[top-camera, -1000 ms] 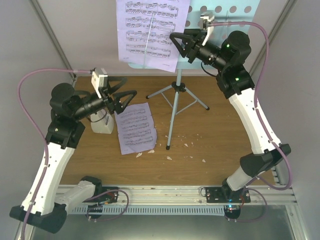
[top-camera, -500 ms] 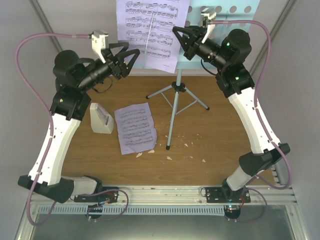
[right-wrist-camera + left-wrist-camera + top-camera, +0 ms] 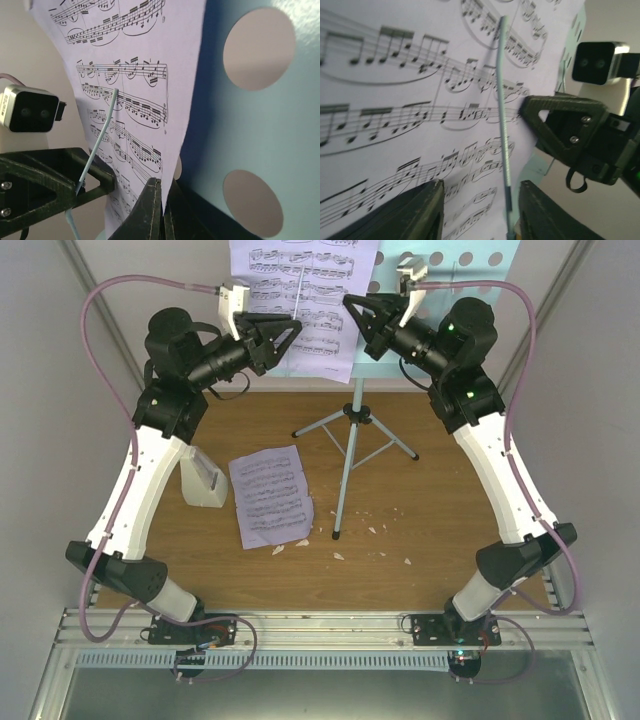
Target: Pack up the instrument practice props
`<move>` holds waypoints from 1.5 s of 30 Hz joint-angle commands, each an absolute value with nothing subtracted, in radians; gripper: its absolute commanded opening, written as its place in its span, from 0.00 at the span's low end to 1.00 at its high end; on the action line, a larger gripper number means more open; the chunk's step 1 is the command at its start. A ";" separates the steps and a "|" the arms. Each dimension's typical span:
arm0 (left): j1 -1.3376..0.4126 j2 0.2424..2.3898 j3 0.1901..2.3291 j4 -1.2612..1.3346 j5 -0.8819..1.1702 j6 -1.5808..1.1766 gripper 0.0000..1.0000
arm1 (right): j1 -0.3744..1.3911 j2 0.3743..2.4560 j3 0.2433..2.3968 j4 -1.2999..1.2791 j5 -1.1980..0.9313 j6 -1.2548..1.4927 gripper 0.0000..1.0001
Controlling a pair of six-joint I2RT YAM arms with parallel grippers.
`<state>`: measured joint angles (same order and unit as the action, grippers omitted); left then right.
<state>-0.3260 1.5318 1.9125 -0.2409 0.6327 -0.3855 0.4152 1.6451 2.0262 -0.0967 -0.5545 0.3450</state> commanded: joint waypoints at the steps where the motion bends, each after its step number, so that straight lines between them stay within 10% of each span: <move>1: -0.332 1.554 1.958 -0.141 0.691 -0.431 0.39 | 0.420 1.660 2.054 -0.109 -0.553 0.331 0.00; 14: -0.338 1.617 2.011 -0.089 0.767 -0.472 0.00 | 0.421 1.652 2.047 -0.119 -0.543 0.328 0.00; 28: -0.339 1.584 1.938 -0.054 0.744 -0.435 0.00 | 0.421 1.601 1.996 -0.103 -0.474 0.341 0.00; 45: -0.338 1.575 1.907 -0.036 0.718 -0.468 0.00 | 0.377 0.914 1.413 0.289 0.118 0.246 0.01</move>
<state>-0.3332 1.5959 1.9324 -0.0830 0.7345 -0.4553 0.3813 0.9928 1.4902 0.1917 -0.0441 0.3077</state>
